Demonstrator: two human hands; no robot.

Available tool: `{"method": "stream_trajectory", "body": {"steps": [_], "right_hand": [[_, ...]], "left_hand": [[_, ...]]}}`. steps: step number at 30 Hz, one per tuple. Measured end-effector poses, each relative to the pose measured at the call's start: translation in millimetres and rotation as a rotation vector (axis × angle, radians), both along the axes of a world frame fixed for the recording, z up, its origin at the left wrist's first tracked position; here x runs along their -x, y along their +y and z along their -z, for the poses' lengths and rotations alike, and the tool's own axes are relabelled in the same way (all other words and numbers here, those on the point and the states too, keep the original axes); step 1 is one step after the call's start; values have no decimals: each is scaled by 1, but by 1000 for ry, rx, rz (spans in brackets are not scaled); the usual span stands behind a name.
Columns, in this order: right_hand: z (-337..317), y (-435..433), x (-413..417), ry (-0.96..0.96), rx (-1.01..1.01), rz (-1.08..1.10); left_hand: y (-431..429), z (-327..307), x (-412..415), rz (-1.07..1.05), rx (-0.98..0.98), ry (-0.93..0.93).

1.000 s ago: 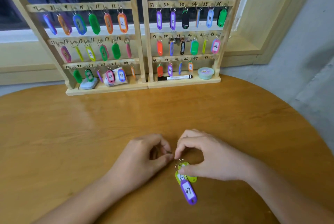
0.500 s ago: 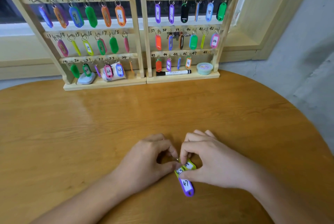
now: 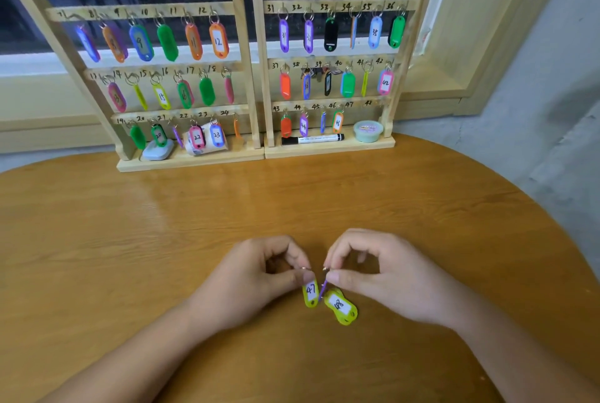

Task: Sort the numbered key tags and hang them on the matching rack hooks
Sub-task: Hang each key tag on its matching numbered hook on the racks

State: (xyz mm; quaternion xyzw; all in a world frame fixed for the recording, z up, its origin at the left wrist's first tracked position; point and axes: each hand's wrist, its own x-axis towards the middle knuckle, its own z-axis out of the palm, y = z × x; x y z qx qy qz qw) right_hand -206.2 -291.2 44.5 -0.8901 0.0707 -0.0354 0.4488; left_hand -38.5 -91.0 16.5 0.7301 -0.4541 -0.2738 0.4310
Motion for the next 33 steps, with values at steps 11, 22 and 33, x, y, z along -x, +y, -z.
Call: {"method": "stream_trajectory", "body": {"steps": [11, 22, 33], "right_hand": [[-6, -64, -61, -211, -101, 208], [-11, -160, -144, -375, -25, 645], [-21, -191, -176, -320, -30, 725]], "left_hand": [[-54, -25, -51, -88, 91, -14], [-140, -42, -94, -181, 151, -222], [-214, -58, -111, -156, 112, -426]]}}
